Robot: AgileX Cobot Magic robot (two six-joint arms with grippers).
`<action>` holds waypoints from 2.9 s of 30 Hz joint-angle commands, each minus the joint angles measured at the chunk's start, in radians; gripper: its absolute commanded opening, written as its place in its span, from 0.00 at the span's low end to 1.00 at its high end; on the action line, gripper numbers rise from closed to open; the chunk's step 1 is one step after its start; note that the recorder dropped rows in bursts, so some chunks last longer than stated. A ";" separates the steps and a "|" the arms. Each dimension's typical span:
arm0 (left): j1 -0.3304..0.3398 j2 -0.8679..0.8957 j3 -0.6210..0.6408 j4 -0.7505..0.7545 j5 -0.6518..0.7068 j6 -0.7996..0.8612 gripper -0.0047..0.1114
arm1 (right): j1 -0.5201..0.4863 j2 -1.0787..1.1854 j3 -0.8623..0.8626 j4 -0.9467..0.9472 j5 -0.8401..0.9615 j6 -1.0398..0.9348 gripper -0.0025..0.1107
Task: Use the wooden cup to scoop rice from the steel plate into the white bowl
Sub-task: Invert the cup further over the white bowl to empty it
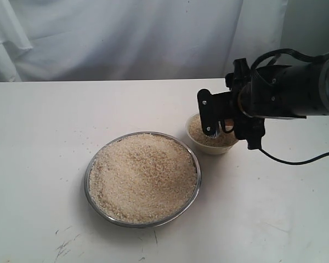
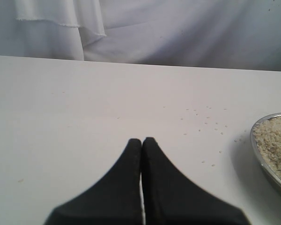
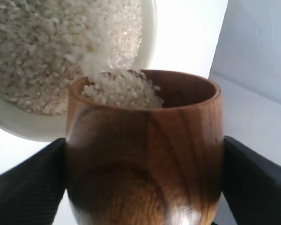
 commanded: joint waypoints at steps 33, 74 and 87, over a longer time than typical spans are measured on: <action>-0.003 -0.004 0.005 0.001 -0.013 -0.001 0.04 | 0.061 0.048 0.000 -0.235 0.111 0.000 0.02; -0.003 -0.004 0.005 0.001 -0.013 -0.001 0.04 | 0.162 0.048 0.000 -0.388 0.296 -0.052 0.02; -0.003 -0.004 0.005 0.001 -0.013 -0.001 0.04 | 0.193 0.048 0.000 -0.413 0.369 -0.065 0.02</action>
